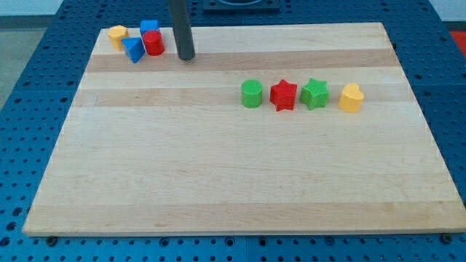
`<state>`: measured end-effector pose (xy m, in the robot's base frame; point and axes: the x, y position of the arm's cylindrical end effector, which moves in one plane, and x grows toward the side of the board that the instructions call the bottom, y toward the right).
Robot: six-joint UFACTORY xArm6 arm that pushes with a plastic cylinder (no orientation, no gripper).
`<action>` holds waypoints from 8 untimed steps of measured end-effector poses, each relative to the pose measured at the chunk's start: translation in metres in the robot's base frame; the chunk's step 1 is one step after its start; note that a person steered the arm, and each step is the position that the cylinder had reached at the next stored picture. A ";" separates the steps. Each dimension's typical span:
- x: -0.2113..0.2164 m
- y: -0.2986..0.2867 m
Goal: Move your arm parallel left to blue triangle
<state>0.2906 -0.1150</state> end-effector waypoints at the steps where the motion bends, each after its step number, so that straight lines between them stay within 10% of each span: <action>1: 0.026 -0.018; 5: 0.032 -0.176; 8: 0.008 -0.190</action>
